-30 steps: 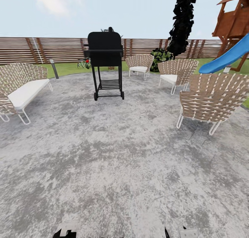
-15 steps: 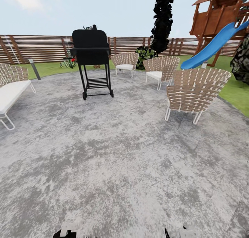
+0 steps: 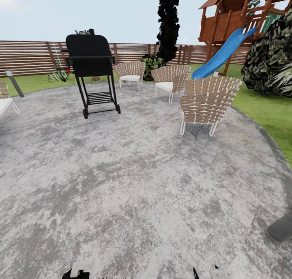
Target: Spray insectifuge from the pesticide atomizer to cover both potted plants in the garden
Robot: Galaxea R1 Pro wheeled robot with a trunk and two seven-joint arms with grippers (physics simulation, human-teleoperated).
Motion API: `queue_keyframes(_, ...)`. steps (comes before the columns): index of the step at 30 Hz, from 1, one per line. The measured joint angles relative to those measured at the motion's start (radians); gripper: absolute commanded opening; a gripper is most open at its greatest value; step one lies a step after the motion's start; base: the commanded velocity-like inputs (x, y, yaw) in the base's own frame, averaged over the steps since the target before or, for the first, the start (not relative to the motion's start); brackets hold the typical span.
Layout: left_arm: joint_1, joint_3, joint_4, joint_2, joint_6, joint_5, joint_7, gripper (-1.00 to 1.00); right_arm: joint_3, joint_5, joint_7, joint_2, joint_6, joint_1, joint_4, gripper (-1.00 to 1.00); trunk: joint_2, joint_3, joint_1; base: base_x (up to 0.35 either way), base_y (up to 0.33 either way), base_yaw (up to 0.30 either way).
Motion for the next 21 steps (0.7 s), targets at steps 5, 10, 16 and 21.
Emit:
queue_keyframes(5, 0.000, 0.000, 0.000, 0.000, 0.000, 0.000, 0.000, -1.00, 0.000, 0.000, 0.000, 0.000, 0.000, 0.000, 0.000, 1.00, 0.000, 0.000, 0.000, -0.233, 0.237, -0.267)
queue_keyframes(10, 0.000, 0.000, 0.000, -0.001, 0.000, 0.000, 0.000, -1.00, 0.000, 0.000, 0.000, 0.000, 0.000, 0.000, 0.000, 1.00, 0.000, 0.000, 0.000, -0.234, 0.236, -0.267)
queue_keyframes(16, 0.000, 0.000, 0.001, -0.001, 0.000, 0.000, 0.000, -1.00, 0.000, 0.000, 0.000, 0.000, 0.000, 0.000, 0.000, 1.00, 0.000, 0.000, 0.000, -0.233, 0.236, -0.267)
queue_keyframes(21, 0.000, 0.000, 0.001, 0.000, 0.000, 0.000, 0.000, -1.00, 0.000, 0.000, 0.000, 0.000, 0.000, 0.000, 0.000, 1.00, 0.000, 0.000, 0.000, -0.234, 0.236, -0.267)
